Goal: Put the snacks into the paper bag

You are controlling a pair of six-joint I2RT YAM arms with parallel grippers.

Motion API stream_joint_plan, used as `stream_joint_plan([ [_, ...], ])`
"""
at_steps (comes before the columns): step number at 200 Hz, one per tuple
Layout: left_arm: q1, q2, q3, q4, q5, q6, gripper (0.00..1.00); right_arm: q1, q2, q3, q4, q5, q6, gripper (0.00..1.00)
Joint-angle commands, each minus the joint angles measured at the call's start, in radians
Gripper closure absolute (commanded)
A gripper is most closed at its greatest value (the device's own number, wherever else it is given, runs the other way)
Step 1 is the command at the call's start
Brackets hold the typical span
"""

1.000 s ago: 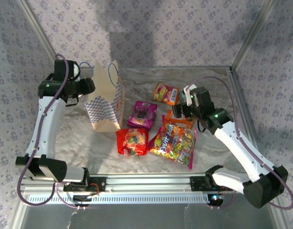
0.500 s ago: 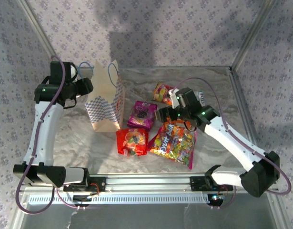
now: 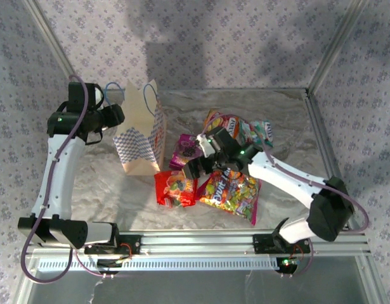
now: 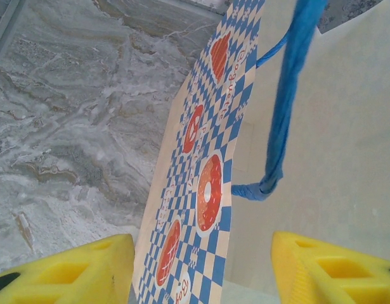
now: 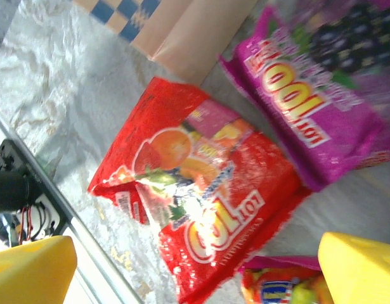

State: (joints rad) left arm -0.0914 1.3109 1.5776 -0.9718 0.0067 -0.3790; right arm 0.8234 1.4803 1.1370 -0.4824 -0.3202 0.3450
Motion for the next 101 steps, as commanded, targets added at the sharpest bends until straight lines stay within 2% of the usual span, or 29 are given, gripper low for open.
stream_joint_plan([
  [1,0.007,-0.011,-0.001,0.008,-0.011,0.006,0.41,0.03,0.047,0.047,-0.043,-0.044,0.02,0.0],
  [35,0.006,-0.027,-0.018,0.009,-0.01,0.015,0.41,0.037,0.093,0.088,-0.097,-0.035,0.038,0.0],
  [70,0.007,-0.03,-0.03,0.009,-0.01,0.02,0.41,0.054,0.108,0.079,-0.114,-0.079,0.048,0.0],
  [101,0.006,-0.026,-0.027,0.012,-0.007,0.025,0.41,0.086,0.12,0.078,-0.202,-0.083,0.032,0.0],
])
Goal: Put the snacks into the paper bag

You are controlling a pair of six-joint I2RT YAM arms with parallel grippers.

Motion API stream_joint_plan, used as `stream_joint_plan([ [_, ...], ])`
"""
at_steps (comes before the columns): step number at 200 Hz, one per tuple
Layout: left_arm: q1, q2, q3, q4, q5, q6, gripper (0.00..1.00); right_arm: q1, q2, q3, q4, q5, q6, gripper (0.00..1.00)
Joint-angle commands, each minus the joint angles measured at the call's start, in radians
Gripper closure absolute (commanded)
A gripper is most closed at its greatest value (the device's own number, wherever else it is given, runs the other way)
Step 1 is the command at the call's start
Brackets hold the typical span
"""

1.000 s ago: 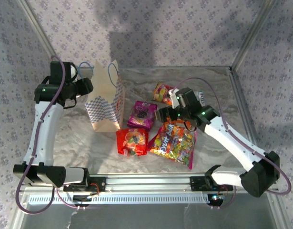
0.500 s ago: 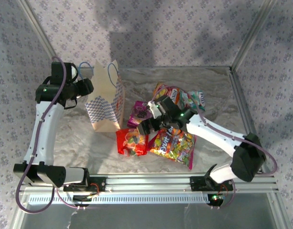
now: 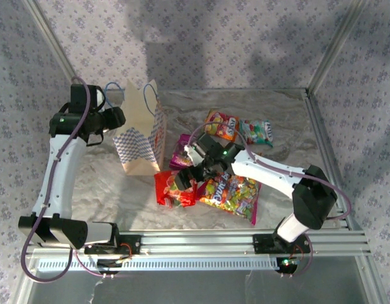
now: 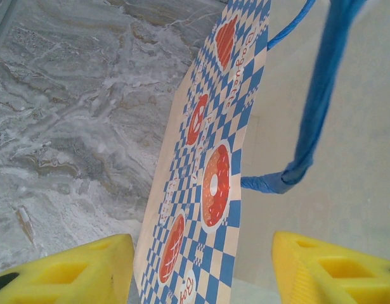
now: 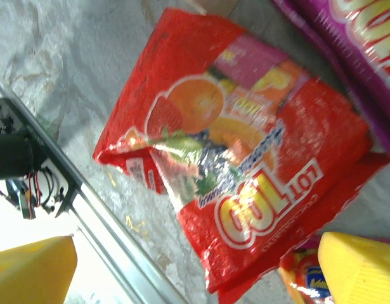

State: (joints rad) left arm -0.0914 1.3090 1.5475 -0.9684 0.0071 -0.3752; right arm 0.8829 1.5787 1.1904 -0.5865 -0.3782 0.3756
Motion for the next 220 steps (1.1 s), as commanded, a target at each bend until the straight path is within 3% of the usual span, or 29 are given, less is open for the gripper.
stream_joint_plan([
  [1,0.007,-0.025,0.002,0.008,-0.007,0.021,0.41,0.026,0.021,0.025,-0.1,-0.024,0.002,0.0],
  [112,0.007,-0.05,-0.011,0.004,-0.004,0.039,0.41,0.028,0.1,-0.045,-0.044,0.02,0.081,0.0],
  [188,0.008,-0.068,-0.045,0.005,-0.017,0.058,0.4,0.041,0.22,0.05,-0.003,0.015,0.098,0.0],
  [220,0.008,-0.073,-0.058,0.008,-0.017,0.058,0.4,0.041,0.229,0.07,-0.005,0.024,0.091,0.1],
])
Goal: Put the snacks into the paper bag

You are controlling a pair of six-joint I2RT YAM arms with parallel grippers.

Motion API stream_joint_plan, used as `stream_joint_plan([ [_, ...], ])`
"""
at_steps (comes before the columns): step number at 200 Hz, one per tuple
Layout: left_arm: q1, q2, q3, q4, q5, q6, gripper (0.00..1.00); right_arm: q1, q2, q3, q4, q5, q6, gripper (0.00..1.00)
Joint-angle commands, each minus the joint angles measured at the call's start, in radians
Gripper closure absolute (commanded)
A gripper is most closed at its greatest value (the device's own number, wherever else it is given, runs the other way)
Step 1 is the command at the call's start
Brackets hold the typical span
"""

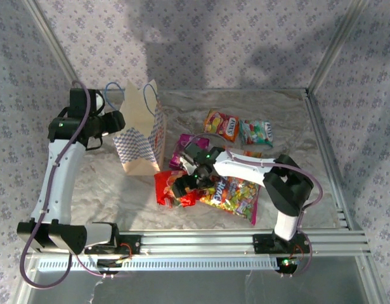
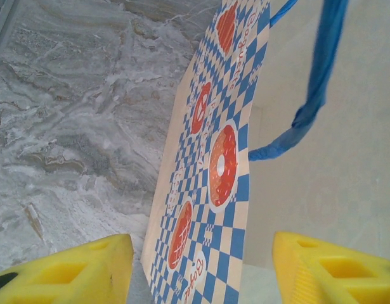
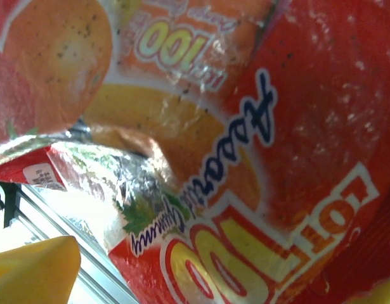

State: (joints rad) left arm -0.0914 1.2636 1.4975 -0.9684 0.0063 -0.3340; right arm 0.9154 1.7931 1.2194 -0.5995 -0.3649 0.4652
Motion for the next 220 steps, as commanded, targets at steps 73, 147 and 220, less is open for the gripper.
stream_joint_plan([
  [73,0.01,-0.038,-0.008,0.008,-0.022,0.021,0.4,0.01,0.048,0.05,-0.045,0.074,0.014,0.59],
  [147,0.015,-0.039,-0.008,0.008,-0.026,0.018,0.4,0.009,0.007,0.061,-0.107,0.127,-0.012,0.96],
  [220,0.018,-0.043,-0.001,0.005,-0.018,0.011,0.4,0.013,-0.063,0.137,-0.212,0.223,-0.077,1.0],
])
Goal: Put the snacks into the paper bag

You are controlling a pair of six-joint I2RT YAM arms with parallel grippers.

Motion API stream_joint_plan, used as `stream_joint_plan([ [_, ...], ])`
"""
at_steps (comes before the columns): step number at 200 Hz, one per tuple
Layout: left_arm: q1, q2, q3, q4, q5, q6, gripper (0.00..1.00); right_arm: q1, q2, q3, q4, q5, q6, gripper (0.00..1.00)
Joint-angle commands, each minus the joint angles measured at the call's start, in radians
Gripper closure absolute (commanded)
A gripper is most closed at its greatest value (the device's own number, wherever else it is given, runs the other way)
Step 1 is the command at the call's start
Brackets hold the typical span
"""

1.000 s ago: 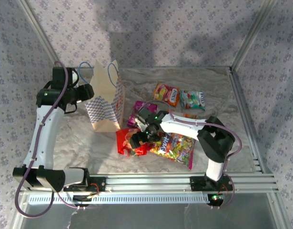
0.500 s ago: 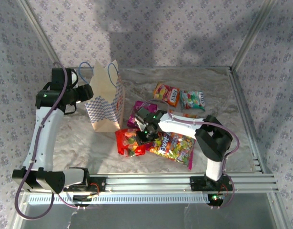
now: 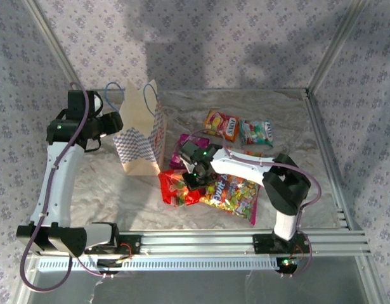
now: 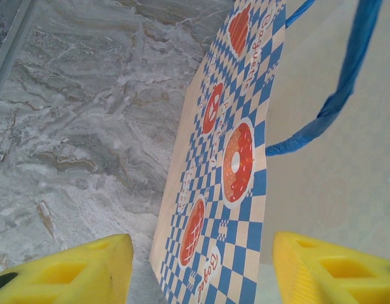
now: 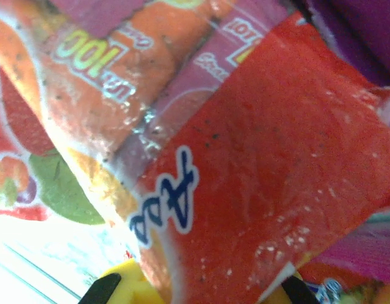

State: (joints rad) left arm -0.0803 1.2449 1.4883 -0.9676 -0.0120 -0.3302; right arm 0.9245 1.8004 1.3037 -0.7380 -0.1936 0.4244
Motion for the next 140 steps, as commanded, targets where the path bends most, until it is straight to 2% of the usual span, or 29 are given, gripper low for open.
stream_joint_plan([
  [1,0.007,-0.024,0.007,0.004,0.0,0.007,0.4,0.004,-0.072,0.053,-0.074,0.052,-0.037,1.0],
  [58,0.008,-0.015,0.024,0.007,0.012,-0.013,0.4,0.002,-0.153,0.094,-0.069,0.048,-0.032,1.0],
  [140,0.008,0.006,0.061,0.025,0.082,-0.035,0.4,-0.002,-0.226,0.14,-0.123,0.107,-0.061,1.0],
])
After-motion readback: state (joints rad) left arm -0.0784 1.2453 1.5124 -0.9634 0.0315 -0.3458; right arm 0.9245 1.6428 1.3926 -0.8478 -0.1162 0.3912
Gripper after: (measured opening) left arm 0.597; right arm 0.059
